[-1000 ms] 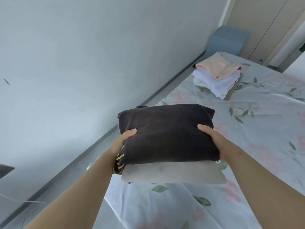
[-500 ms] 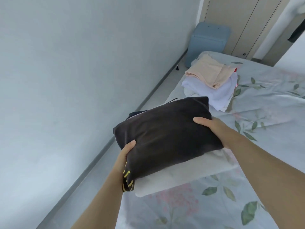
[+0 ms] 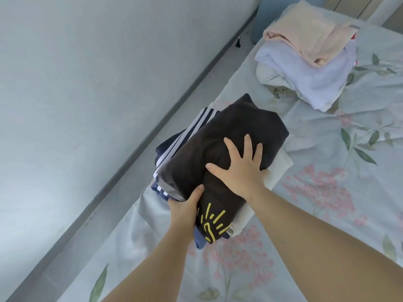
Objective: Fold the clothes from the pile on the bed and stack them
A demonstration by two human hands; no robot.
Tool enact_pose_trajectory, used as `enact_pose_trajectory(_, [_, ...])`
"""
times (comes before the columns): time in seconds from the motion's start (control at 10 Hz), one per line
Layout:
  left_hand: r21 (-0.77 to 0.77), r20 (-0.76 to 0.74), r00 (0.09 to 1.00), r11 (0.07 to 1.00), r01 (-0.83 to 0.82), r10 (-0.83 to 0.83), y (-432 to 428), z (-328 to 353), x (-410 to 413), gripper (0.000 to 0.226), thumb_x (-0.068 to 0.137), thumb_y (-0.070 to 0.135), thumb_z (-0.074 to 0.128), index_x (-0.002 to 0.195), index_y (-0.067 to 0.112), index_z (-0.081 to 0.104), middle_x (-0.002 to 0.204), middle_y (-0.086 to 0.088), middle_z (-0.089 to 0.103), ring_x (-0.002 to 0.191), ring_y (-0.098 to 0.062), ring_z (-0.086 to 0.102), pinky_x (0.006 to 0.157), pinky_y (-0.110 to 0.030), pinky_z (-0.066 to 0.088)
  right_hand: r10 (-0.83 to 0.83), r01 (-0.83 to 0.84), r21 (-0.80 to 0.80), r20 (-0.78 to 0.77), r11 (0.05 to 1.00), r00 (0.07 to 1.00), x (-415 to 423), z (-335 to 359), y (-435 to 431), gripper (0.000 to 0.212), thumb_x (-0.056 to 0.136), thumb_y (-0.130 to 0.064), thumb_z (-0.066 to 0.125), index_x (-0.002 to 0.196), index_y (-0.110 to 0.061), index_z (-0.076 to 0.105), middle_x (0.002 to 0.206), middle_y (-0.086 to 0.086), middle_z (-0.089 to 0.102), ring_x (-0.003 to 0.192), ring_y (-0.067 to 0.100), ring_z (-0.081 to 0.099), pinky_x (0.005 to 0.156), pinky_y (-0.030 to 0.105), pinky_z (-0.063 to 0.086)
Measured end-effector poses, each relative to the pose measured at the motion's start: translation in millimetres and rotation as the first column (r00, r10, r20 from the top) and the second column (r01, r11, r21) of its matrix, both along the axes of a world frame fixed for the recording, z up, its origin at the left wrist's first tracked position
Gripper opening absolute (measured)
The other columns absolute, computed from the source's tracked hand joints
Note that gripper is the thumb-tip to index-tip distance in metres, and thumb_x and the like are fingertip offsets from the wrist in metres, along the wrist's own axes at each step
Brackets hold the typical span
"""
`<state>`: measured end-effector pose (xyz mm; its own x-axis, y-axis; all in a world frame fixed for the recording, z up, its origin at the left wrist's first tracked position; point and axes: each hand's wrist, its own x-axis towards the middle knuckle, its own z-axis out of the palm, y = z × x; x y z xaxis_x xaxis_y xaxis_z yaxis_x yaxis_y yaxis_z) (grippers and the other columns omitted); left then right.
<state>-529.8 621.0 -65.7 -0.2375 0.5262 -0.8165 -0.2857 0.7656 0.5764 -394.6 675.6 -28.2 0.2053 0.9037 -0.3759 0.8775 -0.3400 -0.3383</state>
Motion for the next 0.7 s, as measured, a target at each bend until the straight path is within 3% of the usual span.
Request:
enact_pose_trajectory(0.4, [0.069, -0.026, 0.995, 0.993, 0.097, -0.095, -9, 5, -10, 0.088, 0.067, 0.047, 0.080, 0.134, 0.015, 0.033, 0.127, -0.003, 0.055, 0.111, -0.027, 0.058, 0.099, -0.044, 0.047, -0.016, 0.018, 0.044, -0.049, 0.999, 0.999, 3, 10, -20, 0.077, 0.083, -0.068, 0.044, 0.145, -0.047, 0.005, 0.157, -0.006, -0.017, 0.143, 0.031, -0.020, 0.110, 0.065, 0.015])
enact_pose_trajectory(0.5, [0.060, -0.126, 0.970, 0.974, 0.217, -0.208, -16, 22, -18, 0.086, 0.068, 0.053, 0.076, 0.135, 0.014, 0.039, 0.126, -0.001, 0.056, 0.115, -0.028, 0.055, 0.100, -0.044, 0.045, -0.007, 0.007, 0.000, -0.057, 1.000, 0.998, 2, 24, -42, 0.072, 0.088, -0.061, 0.042, 0.147, -0.044, 0.003, 0.158, -0.006, -0.016, 0.144, 0.030, -0.017, 0.110, 0.061, 0.015])
enact_pose_trajectory(0.6, [0.074, -0.317, 0.884, 0.920, 0.385, -0.345, -30, 41, -28, 0.066, 0.079, 0.049, 0.068, 0.127, 0.009, 0.047, 0.118, -0.002, 0.059, 0.107, -0.027, 0.057, 0.088, -0.036, 0.047, -0.042, 0.025, -0.108, -0.156, 0.994, 0.987, 5, 49, -68, 0.069, 0.092, -0.050, 0.042, 0.149, -0.039, 0.004, 0.159, -0.004, -0.009, 0.145, 0.035, -0.006, 0.115, 0.052, 0.013])
enact_pose_trajectory(0.7, [0.071, -0.458, 0.788, 0.866, 0.494, -0.412, -51, 78, -27, 0.046, 0.089, 0.033, 0.060, 0.125, 0.008, 0.047, 0.110, -0.004, 0.057, 0.091, -0.023, 0.052, 0.073, -0.028, 0.041, -0.038, 0.005, -0.159, -0.207, 0.987, 0.977, 10, 82, -99, 0.064, 0.094, -0.046, 0.042, 0.149, -0.038, 0.009, 0.159, -0.002, -0.004, 0.143, 0.037, 0.003, 0.115, 0.051, 0.017])
